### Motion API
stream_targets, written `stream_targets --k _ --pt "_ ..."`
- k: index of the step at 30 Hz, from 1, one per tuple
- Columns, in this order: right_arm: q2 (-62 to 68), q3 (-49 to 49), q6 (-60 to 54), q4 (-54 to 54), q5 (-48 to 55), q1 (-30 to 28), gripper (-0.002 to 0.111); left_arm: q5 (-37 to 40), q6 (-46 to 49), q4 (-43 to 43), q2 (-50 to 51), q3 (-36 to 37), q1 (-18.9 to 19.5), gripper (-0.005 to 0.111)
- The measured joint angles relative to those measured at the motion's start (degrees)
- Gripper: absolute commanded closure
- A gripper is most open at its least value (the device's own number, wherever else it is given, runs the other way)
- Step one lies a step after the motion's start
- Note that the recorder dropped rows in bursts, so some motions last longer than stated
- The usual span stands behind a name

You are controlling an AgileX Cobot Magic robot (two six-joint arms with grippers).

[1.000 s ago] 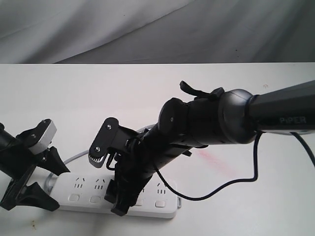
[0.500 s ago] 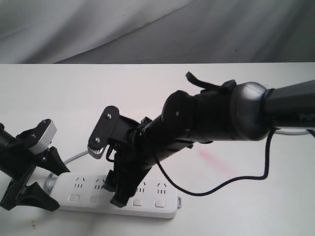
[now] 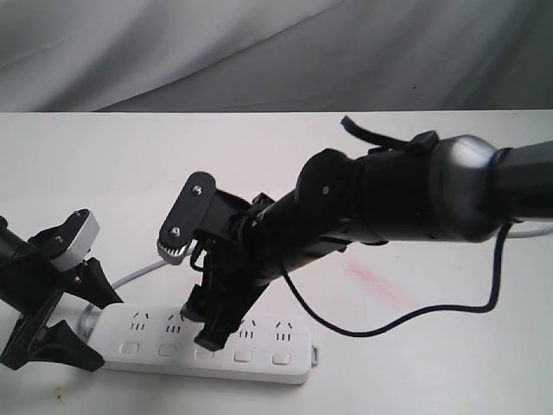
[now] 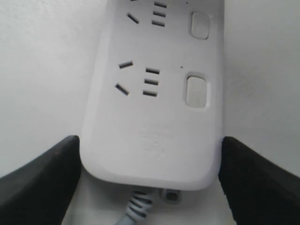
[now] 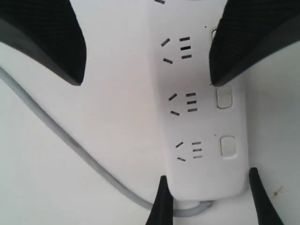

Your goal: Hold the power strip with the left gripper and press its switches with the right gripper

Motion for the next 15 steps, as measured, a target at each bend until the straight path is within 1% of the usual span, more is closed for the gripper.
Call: stream_targets --k 7,15 --pt "-0.8 1.56 0.87 -0.64 3.89 -3.58 0.042 0.0 0.0 0.0 0.0 0.0 0.0 0.043" --pt "-0.8 5.09 1.13 -1.1 3.89 -3.56 0.044 0.0 0.0 0.0 0.0 0.0 0.0 0.043"
